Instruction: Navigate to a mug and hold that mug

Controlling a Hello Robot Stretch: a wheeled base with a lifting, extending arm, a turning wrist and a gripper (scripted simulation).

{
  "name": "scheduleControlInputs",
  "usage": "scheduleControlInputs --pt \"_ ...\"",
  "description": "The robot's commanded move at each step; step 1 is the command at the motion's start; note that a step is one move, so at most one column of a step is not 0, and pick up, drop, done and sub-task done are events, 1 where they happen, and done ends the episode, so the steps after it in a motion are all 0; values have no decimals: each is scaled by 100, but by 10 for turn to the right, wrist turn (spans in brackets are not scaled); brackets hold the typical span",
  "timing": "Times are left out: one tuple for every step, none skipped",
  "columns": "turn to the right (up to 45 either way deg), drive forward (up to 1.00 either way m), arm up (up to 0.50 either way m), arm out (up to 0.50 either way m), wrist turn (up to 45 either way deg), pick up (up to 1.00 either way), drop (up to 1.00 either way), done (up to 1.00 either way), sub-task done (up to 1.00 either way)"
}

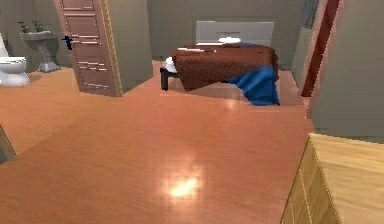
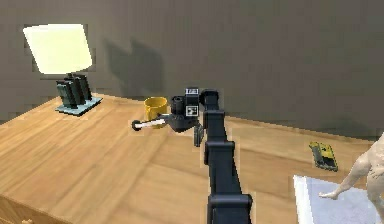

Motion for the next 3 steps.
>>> scheduleControlInputs --pt "0 0 0 0 0 100 0 0 0" --pt "0 0 10 0 0 0 0 0 0" --pt "0 0 0 0 0 0 0 100 0"
